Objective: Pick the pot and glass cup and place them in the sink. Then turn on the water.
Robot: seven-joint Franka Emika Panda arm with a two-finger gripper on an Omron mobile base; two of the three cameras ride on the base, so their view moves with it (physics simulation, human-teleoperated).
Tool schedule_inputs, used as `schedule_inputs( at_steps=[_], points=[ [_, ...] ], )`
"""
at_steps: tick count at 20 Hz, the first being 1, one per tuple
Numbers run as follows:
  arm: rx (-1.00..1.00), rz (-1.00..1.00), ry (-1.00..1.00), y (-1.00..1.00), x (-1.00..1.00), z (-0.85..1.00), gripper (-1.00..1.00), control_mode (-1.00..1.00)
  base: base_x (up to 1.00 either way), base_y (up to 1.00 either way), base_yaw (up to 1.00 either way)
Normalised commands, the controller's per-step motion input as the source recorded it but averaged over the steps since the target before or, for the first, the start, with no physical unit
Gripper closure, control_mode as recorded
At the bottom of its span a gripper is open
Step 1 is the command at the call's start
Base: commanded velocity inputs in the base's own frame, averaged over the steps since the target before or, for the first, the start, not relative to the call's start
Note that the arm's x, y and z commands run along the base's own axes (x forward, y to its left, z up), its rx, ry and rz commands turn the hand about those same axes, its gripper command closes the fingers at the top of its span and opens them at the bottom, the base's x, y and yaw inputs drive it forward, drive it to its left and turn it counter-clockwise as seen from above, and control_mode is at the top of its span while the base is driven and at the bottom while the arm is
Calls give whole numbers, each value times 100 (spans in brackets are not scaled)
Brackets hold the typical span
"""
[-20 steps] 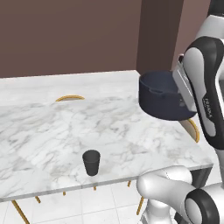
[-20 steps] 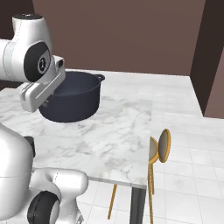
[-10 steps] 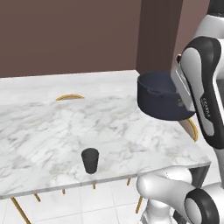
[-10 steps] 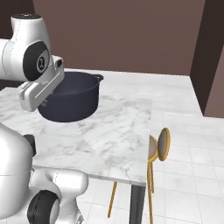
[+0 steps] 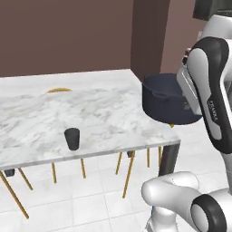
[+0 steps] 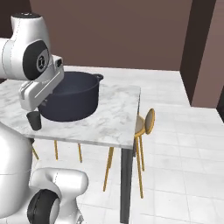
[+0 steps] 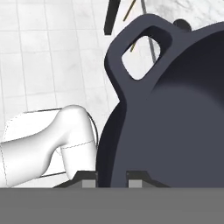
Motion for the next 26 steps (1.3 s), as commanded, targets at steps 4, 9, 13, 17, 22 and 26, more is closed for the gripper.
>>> schedule_inputs(
  at_steps=[4,9,13,17,22,26],
  points=[
    [0,0,0,0,0,0,100,100,-81,-55,-18],
    [0,0,0,0,0,0,100,100,-41,-28,-27],
    [0,0,0,0,0,0,100,100,-21,-19,-36],
    [0,0,0,0,0,0,100,100,-4,-46,-29],
    [0,0,0,0,0,0,100,100,0,-63,-17],
    [0,0,0,0,0,0,100,100,0,-63,-18]
  ],
)
